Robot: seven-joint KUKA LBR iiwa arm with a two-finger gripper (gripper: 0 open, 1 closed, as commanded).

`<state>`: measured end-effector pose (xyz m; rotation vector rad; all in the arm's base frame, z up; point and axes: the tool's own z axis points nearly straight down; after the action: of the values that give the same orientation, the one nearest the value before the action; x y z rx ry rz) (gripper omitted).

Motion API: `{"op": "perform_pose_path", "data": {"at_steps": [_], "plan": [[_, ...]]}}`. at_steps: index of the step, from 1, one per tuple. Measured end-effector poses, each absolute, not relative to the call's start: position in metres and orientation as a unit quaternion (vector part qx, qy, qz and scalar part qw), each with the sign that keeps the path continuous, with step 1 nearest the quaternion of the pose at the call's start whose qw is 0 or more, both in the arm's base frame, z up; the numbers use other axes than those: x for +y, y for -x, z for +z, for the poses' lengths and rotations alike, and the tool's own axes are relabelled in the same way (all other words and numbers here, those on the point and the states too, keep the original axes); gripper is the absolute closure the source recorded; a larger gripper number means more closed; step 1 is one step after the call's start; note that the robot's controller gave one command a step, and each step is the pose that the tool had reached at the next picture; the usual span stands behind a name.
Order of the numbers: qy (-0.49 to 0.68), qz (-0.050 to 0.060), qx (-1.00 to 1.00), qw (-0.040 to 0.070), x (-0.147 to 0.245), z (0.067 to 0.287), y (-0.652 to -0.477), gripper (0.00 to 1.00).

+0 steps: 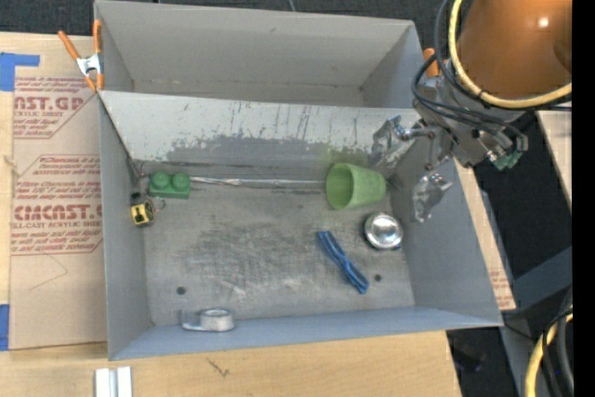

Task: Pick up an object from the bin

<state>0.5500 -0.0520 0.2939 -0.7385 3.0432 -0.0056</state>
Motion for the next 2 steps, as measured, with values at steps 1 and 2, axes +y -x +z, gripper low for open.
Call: {"op": "perform_pose_path", "data": {"at_steps": [1,2], "plan": [[0.234,0.002,0.972,-0.004,-0.066,0.161,-0.501,0.00],[0.290,0.001,0.957,0.001,-0.046,0.079,-0.497,0.00]]}}
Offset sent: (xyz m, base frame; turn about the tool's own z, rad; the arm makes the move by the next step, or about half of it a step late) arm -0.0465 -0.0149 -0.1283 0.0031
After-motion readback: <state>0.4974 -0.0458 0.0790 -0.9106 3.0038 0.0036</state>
